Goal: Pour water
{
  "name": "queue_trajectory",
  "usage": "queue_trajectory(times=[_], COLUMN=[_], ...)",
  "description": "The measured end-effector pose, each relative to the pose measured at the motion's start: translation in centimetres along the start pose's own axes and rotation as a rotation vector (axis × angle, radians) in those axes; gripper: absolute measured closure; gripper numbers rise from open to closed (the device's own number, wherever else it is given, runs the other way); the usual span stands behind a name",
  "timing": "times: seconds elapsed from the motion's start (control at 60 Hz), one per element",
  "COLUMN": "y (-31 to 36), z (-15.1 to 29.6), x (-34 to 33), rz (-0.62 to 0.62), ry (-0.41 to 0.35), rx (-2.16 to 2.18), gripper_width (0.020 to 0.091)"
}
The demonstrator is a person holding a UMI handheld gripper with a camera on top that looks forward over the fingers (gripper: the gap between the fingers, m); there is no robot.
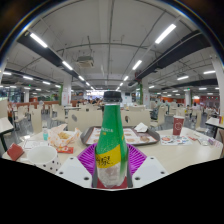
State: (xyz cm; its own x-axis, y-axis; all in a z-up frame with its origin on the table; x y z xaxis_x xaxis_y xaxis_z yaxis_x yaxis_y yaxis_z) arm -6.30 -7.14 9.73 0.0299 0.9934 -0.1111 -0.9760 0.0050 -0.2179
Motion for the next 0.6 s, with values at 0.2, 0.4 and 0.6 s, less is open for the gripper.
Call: queue_trajectory(times=[0.2,0.4,0.6], y=[0.4,-0.2,-1.6], z=[-0.1,0.6,2.3], x=[-0.6,-4.7,-14.0], rz=[0.029,0.04,0.027], ry=[0.015,0.059,0.058], rx=[-0.028,-0.075,-0.031], gripper_width=[0.0521,0.0254,0.0251])
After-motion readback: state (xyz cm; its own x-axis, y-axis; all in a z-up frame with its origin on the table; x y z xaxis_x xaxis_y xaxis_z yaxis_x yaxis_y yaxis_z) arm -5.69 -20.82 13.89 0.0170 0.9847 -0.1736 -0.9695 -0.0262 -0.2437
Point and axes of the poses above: the point between the fingertips, and its own axes, seen from behind it with the camera up: y to the left, z up, x forward, the way the camera looks, the point moved 7 cm from there along -x, backward, against the way the camera looks, and after that the axes turned 12 degrees about -x, right-handed, at the moved point
